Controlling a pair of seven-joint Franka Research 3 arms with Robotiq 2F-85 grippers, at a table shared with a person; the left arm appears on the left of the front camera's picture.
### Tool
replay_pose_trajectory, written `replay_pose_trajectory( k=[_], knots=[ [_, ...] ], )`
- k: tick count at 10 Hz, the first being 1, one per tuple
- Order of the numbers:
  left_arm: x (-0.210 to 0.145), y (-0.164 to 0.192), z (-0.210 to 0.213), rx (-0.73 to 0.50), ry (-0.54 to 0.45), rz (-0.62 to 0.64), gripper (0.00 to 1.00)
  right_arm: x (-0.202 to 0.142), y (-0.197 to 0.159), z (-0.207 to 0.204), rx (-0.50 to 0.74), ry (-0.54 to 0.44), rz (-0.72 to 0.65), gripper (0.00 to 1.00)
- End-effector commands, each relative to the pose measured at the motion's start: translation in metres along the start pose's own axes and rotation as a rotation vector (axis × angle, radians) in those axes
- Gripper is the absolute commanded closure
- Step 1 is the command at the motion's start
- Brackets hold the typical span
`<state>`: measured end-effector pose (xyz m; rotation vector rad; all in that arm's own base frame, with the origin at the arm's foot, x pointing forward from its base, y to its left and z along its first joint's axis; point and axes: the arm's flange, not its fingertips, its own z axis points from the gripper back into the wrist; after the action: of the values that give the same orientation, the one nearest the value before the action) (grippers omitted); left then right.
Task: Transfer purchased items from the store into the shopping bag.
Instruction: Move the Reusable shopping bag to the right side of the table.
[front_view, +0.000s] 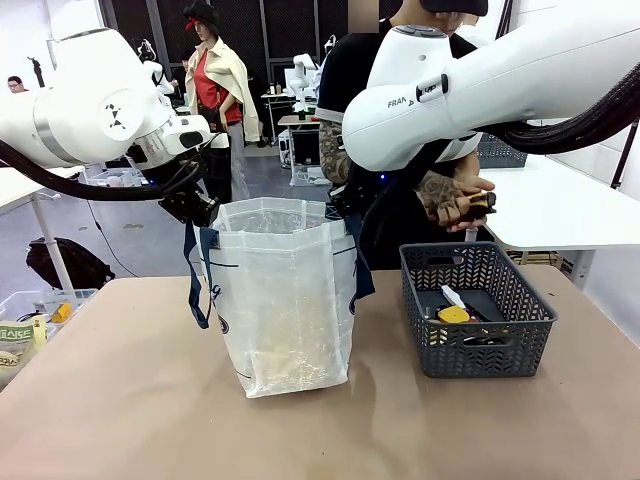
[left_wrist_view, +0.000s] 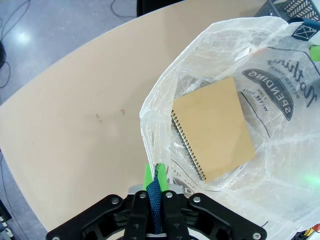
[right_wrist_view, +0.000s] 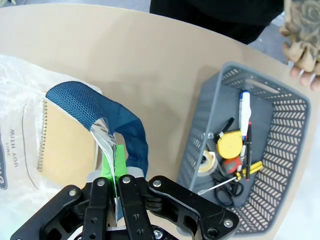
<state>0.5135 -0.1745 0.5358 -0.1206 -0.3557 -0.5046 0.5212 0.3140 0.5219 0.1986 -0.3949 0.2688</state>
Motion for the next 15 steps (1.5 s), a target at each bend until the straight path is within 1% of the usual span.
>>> replay_pose_trajectory(
  k=[1, 15],
  knots=[
    [-0.0021, 0.0003, 0.0019, -0.002, 0.006, 0.015, 1.00, -0.0031, -0.0022, -0.0001, 0.009, 0.002, -0.011, 1.00],
    [-0.0021, 0.0003, 0.0019, -0.002, 0.006, 0.015, 1.00, -0.0031, -0.0022, -0.0001, 0.009, 0.002, -0.011, 1.00]
  ],
)
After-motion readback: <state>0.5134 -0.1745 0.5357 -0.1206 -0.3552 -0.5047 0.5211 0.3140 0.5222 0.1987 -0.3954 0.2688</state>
